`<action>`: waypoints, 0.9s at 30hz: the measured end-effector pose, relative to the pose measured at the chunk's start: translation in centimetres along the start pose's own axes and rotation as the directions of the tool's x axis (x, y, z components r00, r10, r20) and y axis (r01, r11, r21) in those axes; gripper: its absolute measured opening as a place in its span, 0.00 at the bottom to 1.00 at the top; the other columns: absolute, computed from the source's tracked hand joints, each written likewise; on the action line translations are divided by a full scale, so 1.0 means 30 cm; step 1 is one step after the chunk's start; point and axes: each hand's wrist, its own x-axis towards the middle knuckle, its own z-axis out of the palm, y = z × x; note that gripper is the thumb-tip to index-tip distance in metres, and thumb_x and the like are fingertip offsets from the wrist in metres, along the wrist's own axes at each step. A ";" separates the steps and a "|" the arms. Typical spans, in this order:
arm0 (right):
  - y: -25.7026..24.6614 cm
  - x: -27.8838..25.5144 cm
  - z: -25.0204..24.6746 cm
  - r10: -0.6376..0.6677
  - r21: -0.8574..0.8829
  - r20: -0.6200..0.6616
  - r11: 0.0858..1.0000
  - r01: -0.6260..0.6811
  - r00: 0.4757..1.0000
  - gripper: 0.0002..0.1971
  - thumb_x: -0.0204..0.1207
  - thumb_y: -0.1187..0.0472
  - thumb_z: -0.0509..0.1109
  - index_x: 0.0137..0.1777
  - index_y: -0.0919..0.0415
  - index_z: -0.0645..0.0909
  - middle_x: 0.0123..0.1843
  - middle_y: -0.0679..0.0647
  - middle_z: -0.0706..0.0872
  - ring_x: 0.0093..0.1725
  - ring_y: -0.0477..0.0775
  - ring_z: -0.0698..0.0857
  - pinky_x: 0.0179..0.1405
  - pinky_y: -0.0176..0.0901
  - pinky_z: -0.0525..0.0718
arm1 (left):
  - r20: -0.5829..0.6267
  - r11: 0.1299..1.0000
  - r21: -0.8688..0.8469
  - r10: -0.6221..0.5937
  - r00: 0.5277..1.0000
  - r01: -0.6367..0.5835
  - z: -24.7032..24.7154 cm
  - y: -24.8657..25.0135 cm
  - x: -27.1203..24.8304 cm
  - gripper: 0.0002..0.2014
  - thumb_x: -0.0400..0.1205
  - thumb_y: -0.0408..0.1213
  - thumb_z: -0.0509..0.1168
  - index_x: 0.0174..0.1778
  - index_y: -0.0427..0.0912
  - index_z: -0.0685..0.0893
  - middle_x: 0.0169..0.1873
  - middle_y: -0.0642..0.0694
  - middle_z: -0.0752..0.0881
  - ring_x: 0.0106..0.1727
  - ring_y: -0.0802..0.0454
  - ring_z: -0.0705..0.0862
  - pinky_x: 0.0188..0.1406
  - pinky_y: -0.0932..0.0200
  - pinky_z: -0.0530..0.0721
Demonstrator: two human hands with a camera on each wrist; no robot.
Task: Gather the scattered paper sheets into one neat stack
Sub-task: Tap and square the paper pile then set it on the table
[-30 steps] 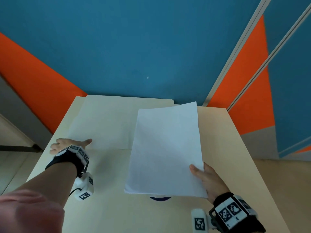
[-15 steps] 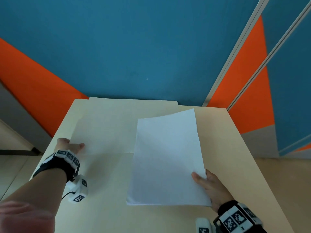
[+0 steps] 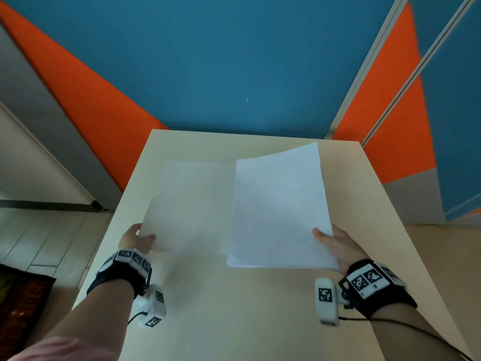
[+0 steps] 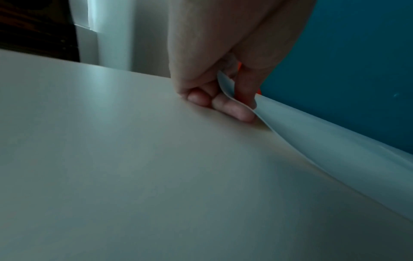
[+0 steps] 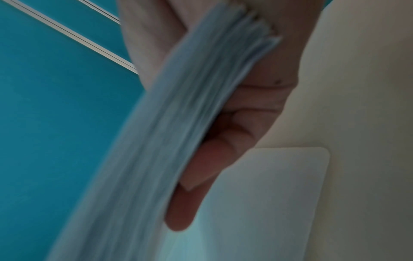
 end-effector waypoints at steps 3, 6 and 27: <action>0.022 -0.035 -0.019 0.013 -0.059 -0.006 0.998 -0.013 1.000 0.15 0.79 0.64 0.63 0.66 0.65 0.75 0.59 0.60 0.85 0.56 0.61 0.84 0.59 0.51 0.80 | -0.017 1.000 -0.004 -0.024 1.000 0.024 -0.010 -0.089 -0.086 0.22 0.77 0.32 0.67 0.69 0.35 0.75 0.58 0.28 0.85 0.57 0.30 0.83 0.56 0.44 0.79; 0.029 -0.062 -0.048 0.009 -0.116 -0.019 0.993 -0.011 1.000 0.16 0.79 0.63 0.64 0.66 0.64 0.75 0.57 0.58 0.86 0.55 0.60 0.84 0.63 0.55 0.79 | -0.030 0.999 -0.005 -0.049 0.998 0.049 -0.022 -0.160 -0.149 0.23 0.77 0.32 0.67 0.69 0.36 0.76 0.57 0.28 0.85 0.57 0.30 0.83 0.55 0.43 0.79; 0.159 0.112 -0.060 0.122 -0.293 -0.014 0.948 -0.121 0.992 0.21 0.77 0.58 0.68 0.70 0.62 0.75 0.66 0.57 0.83 0.64 0.59 0.81 0.70 0.53 0.74 | -0.102 0.994 -0.044 -0.101 0.990 0.097 -0.027 -0.192 -0.227 0.23 0.77 0.31 0.67 0.70 0.36 0.76 0.59 0.29 0.85 0.59 0.32 0.83 0.57 0.47 0.78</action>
